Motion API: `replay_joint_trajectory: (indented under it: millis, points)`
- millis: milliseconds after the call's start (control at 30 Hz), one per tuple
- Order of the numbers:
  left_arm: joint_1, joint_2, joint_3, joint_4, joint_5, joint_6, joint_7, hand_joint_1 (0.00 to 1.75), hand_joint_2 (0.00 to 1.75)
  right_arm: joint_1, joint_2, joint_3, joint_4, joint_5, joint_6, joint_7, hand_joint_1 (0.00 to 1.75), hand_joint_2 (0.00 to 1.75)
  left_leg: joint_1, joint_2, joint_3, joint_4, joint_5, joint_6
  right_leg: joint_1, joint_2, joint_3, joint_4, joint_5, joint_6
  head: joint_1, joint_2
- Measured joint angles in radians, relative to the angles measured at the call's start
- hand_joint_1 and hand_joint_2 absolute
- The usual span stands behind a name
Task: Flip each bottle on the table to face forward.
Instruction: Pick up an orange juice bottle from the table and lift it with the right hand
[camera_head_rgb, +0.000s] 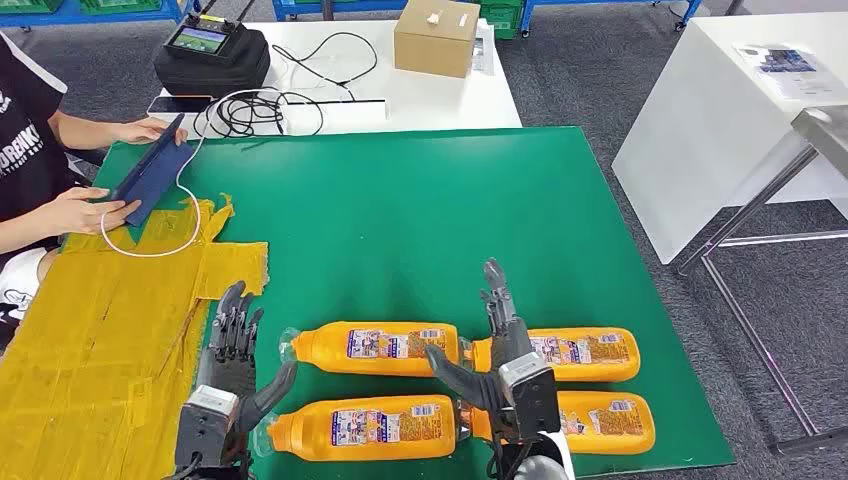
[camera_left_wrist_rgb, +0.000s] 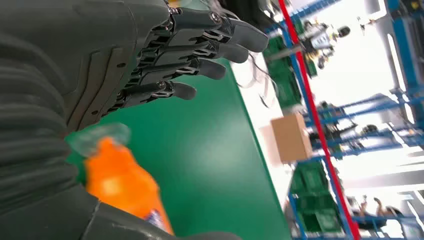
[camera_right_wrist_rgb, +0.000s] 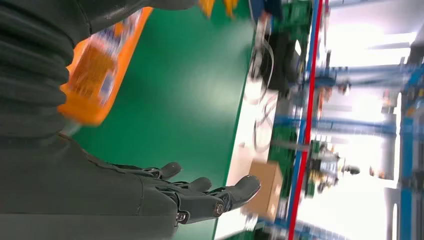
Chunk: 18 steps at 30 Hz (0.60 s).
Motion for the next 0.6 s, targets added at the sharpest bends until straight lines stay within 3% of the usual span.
replay_joint_trajectory:
  millis: [433,533,600]
  points:
    - [-0.036,-0.002,-0.042,0.054,0.018,0.023,0.002,0.00,1.75,0.030,-0.025,-0.030,-0.024,0.006,-0.016,-0.004,0.00,1.75,0.001,0.002,0.000,0.000,0.000,0.000,0.000,0.000,-0.001,0.000,0.000,0.000,0.000,0.000]
    - [-0.036,-0.002,-0.045,0.056,0.026,0.031,0.003,0.00,1.75,0.029,-0.027,-0.030,-0.024,0.072,-0.057,0.012,0.00,1.75,0.000,0.002,0.000,0.000,0.000,0.000,0.000,0.000,-0.001,0.000,0.000,0.000,0.000,0.000]
    - [-0.036,-0.002,-0.045,0.056,0.030,0.034,0.005,0.00,1.75,0.024,-0.030,-0.025,-0.022,0.182,-0.106,0.049,0.00,1.75,0.000,0.002,0.000,0.000,0.000,0.000,0.000,0.000,0.000,0.000,0.000,0.000,0.000,0.000]
